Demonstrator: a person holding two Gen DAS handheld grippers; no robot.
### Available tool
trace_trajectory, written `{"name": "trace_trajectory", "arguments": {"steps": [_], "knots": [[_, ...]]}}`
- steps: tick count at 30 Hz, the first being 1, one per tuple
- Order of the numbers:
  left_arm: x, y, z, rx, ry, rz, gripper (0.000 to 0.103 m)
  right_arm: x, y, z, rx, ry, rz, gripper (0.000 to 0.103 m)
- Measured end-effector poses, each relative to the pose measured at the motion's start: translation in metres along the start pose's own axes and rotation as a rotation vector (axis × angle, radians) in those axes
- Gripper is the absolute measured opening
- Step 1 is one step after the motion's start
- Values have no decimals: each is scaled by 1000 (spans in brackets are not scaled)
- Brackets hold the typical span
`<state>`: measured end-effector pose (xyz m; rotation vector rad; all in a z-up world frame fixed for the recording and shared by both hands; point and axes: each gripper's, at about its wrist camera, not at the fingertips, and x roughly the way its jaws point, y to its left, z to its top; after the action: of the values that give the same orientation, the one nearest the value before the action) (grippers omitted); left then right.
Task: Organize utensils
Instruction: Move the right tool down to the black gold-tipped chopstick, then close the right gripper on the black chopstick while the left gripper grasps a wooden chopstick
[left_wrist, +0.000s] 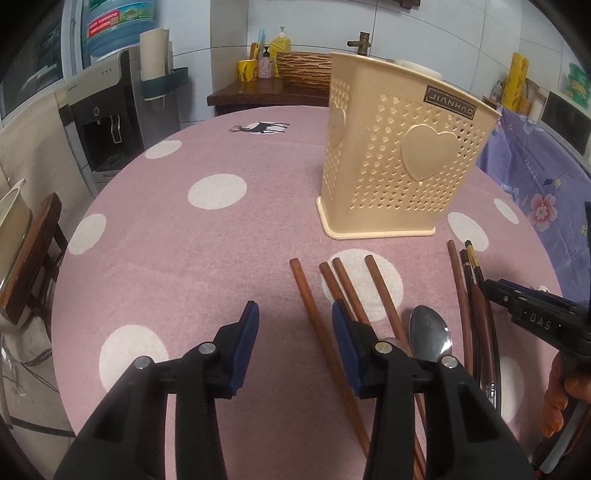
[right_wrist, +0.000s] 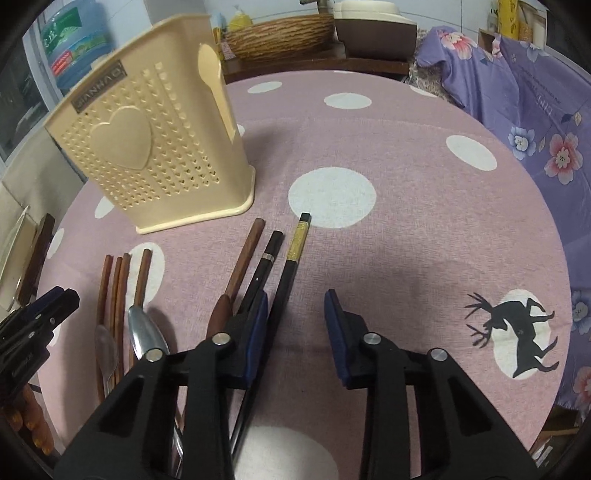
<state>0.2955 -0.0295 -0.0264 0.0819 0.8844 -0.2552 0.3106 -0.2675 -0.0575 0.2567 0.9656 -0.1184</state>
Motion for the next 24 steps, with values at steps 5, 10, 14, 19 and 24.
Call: {"name": "trace_trajectory", "arguments": {"steps": [5, 10, 14, 19, 24], "knots": [[6, -2, -2, 13, 11, 16, 41, 2, 8, 1, -48, -6, -60, 22], [15, -1, -3, 26, 38, 32, 41, 0, -4, 2, -37, -5, -65, 17], [24, -2, -2, 31, 67, 35, 41, 2, -6, 6, -28, 1, -62, 17], [35, -4, 3, 42, 82, 68, 40, 7, -1, 12, -13, 1, -76, 17], [40, -4, 8, 29, 89, 76, 39, 12, 1, 19, 1, -3, -95, 16]]}}
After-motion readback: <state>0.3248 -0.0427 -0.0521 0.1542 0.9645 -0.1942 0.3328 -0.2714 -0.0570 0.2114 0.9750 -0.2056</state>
